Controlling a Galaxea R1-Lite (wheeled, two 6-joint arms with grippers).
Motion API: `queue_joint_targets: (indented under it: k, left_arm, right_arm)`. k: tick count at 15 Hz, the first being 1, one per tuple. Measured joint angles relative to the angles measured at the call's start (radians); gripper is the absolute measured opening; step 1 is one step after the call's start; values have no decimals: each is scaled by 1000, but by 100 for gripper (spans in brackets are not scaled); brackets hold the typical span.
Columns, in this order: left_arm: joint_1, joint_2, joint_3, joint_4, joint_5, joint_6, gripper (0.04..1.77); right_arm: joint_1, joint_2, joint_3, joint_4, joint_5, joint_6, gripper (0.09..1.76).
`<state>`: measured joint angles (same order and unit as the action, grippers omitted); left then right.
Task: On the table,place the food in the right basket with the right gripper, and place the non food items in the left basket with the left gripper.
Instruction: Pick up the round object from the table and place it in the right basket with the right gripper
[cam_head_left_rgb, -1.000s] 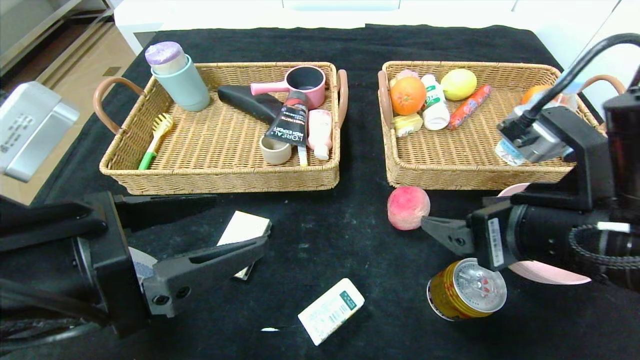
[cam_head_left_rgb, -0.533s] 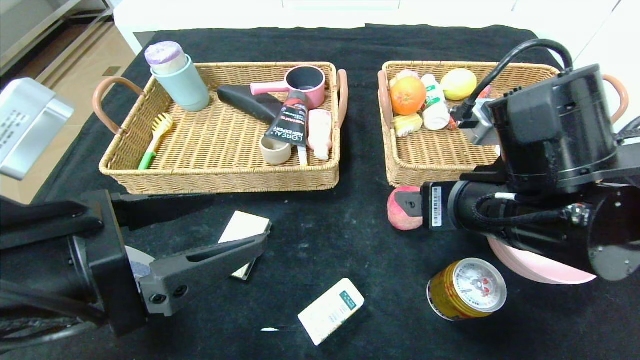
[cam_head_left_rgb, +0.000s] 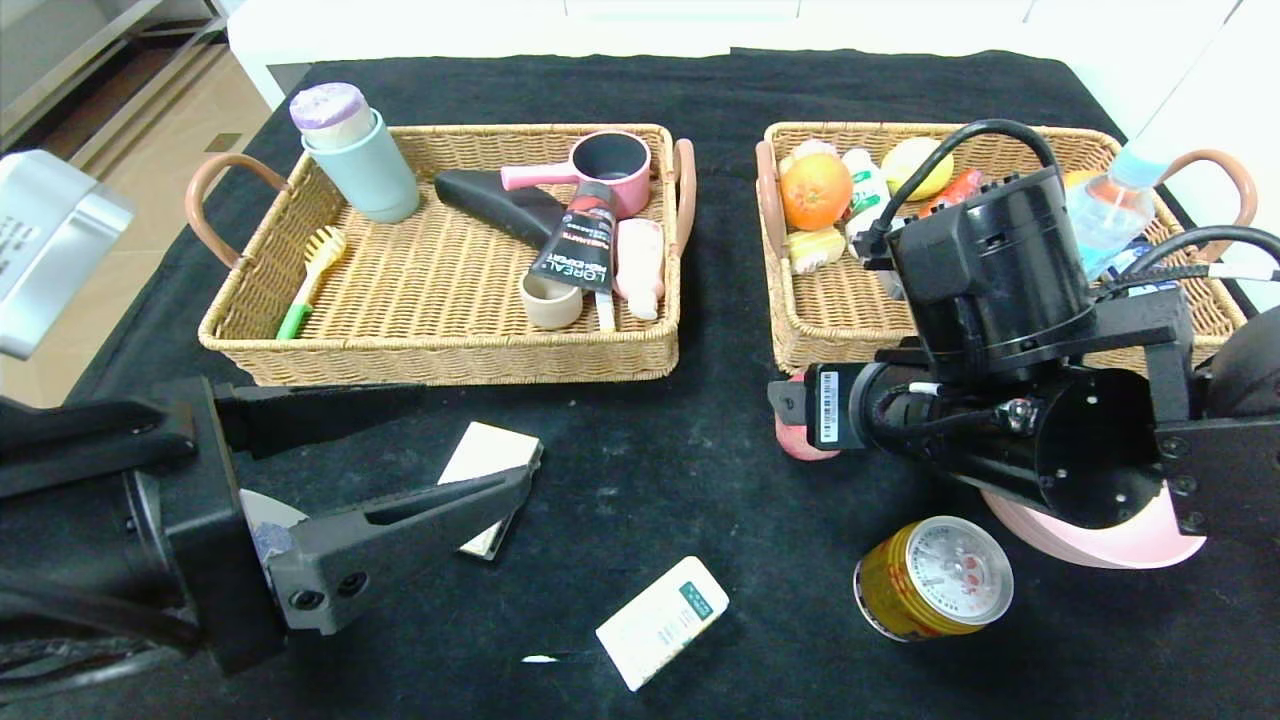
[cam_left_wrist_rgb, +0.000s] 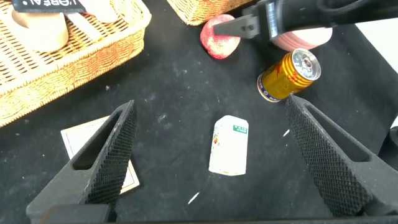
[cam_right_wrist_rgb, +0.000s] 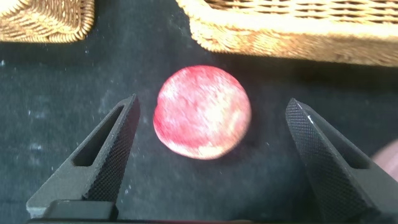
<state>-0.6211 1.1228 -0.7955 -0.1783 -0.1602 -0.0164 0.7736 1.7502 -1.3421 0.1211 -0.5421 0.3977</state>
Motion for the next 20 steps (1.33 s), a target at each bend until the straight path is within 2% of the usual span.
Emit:
queue_joint_targets:
  k: [11, 14, 15, 20]
  left_arm:
    - [0, -17, -1, 1, 0, 12, 172]
    - [0, -21, 0, -1, 0, 13, 172]
    - [0, -22, 0, 0, 0, 13, 172]
    - [0, -22, 2, 3, 0, 18, 172]
  right_arm:
    - [-18, 88, -51, -6, -22, -5, 171]
    - [-18, 100, -53, -12, -22, -3, 124]
    - [-19, 103, -53, -22, -22, -2, 116]
    - [-23, 115, -51, -31, -23, 0, 111]
